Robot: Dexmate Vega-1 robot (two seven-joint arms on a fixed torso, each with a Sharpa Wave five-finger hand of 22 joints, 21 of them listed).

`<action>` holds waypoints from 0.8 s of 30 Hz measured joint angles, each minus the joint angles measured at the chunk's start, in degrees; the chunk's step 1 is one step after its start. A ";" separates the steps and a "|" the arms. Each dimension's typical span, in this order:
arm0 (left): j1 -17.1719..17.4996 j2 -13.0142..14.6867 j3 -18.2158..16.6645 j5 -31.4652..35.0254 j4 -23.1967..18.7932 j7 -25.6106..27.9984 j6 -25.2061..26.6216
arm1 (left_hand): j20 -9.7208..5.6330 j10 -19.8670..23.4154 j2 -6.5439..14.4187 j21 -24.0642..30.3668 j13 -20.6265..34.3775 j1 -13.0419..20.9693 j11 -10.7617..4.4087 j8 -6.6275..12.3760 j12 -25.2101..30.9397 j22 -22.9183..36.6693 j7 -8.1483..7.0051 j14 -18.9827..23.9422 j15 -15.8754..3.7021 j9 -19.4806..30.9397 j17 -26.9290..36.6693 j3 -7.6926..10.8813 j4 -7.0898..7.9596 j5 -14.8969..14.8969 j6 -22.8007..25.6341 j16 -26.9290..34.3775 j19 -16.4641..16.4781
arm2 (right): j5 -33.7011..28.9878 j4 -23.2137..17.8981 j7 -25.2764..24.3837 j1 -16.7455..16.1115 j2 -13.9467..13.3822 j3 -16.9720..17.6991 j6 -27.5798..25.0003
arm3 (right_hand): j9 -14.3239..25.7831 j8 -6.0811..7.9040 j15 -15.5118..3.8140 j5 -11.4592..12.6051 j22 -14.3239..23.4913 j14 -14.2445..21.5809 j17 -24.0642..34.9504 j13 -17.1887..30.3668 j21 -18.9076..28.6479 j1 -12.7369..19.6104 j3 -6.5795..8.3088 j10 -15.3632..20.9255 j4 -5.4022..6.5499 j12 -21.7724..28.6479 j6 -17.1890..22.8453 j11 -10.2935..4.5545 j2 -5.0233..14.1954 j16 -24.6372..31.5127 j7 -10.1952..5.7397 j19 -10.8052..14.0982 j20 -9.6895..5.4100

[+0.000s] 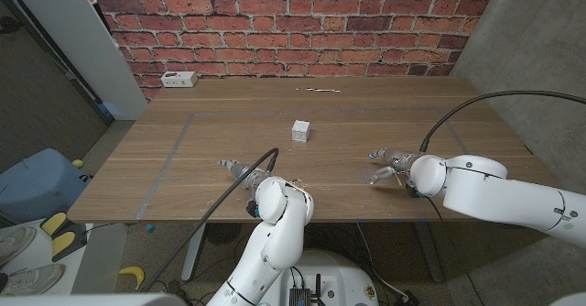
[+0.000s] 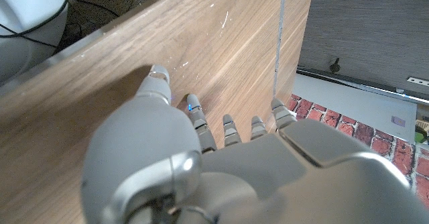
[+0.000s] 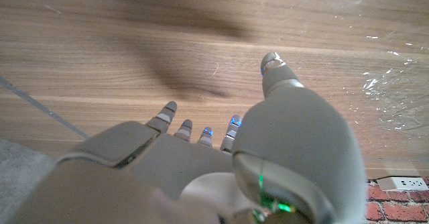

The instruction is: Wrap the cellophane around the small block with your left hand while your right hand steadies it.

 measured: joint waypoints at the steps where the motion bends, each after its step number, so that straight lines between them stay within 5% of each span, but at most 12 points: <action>1: -0.23 0.50 -0.15 -0.33 1.03 0.47 0.43 | 0.01 0.93 0.64 0.00 -0.06 0.08 -0.25 0.37 0.04 -0.13 -0.02 0.83 -0.34 -0.27 -0.06 0.36 -0.09 0.00 1.57 0.00 0.68 | -0.28 -0.04 -0.24 0.02 0.02 -0.04 0.02 | 0.05 0.29 0.00 0.00 0.00 0.00 -0.03 0.00 0.00 0.02 -0.09 0.00 0.09 0.00 0.00 0.00 0.02 0.00 0.00 0.10 0.10; 6: -0.40 1.43 -0.31 -1.80 2.39 3.36 2.69 | -0.25 7.19 2.35 0.00 -0.49 0.89 -2.40 3.60 0.86 -0.22 1.13 5.49 -3.25 -1.84 -0.07 1.93 -0.37 -0.43 13.49 0.00 4.74 | -0.71 -0.24 -0.73 0.05 0.16 -0.23 0.01 | 0.06 0.51 0.00 0.00 0.00 0.00 -0.03 0.00 0.00 0.27 -0.47 0.00 0.00 0.41 0.00 0.00 0.32 0.00 0.00 0.51 -0.12; 9: -0.21 2.13 -0.34 -2.74 3.33 6.07 4.38 | -1.12 11.59 2.63 0.33 -0.53 1.17 -3.33 5.67 1.31 -0.12 3.23 8.78 -5.12 -2.39 -0.06 2.32 -0.47 -0.43 19.48 0.00 7.23 | -1.06 -0.31 -1.19 0.05 0.26 -0.32 -0.01 | 0.05 0.51 0.00 -0.22 0.00 0.00 -0.03 0.00 0.38 -0.03 -0.70 0.00 0.24 0.54 0.02 -0.01 0.63 0.36 0.02 1.01 -0.03; 16: 0.87 3.55 -0.36 -5.59 5.81 14.74 9.03 | -2.52 16.27 2.51 0.66 -0.53 1.05 -4.47 6.86 1.75 -0.06 5.17 11.91 -7.61 -3.00 -0.06 2.66 -0.35 -0.43 24.96 0.33 9.64 | -1.72 -0.37 -2.32 -0.40 0.52 -0.35 -0.02 | 0.19 0.95 0.00 -0.23 0.01 0.00 -0.03 0.00 0.39 0.22 -1.15 0.00 0.28 0.65 1.07 -0.01 0.99 0.45 0.00 1.83 -0.02; 18: 1.05 3.64 -0.46 -6.06 5.99 16.28 9.69 | -2.51 14.54 1.22 0.37 -0.45 -1.95 -4.45 4.44 0.39 -0.06 5.22 11.52 -7.24 -3.04 0.04 1.11 0.83 -0.38 24.90 -0.03 9.63 | -1.81 -0.37 -2.52 -0.53 0.59 -0.30 -0.02 | 0.31 0.95 0.00 -0.23 0.01 0.00 -0.03 0.01 0.40 0.22 -1.18 0.00 0.25 0.66 1.07 -0.01 0.99 0.45 0.00 1.83 -0.02; 21: 1.56 3.70 -0.83 -6.23 5.70 16.80 9.89 | -1.76 11.91 -0.71 -0.67 -0.36 -6.89 -4.19 -0.12 -1.49 -0.06 7.64 10.21 -5.94 -4.32 0.28 -1.89 2.62 0.15 21.67 -0.50 8.58 | -1.90 -0.37 -2.96 -0.57 0.62 -0.26 -0.05 | 0.31 0.95 -0.01 -0.23 0.01 0.00 -0.03 0.01 0.39 0.22 -1.18 0.00 0.25 0.66 1.06 -0.01 0.99 0.45 0.01 1.83 -0.02; 24: 2.04 3.73 -1.18 -7.78 4.57 19.14 10.35 | -1.10 10.10 -3.18 -1.05 -0.10 -10.56 -3.03 -2.97 -2.54 -0.06 0.92 8.95 -4.70 -4.70 0.37 -4.47 3.90 0.99 10.37 -0.50 7.31 | -1.94 -0.38 -3.32 -1.15 0.81 0.22 -0.05 | 0.31 0.95 -0.01 -0.23 0.01 0.00 -0.03 0.01 0.39 -0.03 -1.18 0.00 0.25 0.65 1.19 -0.01 1.23 0.45 0.13 2.03 -0.23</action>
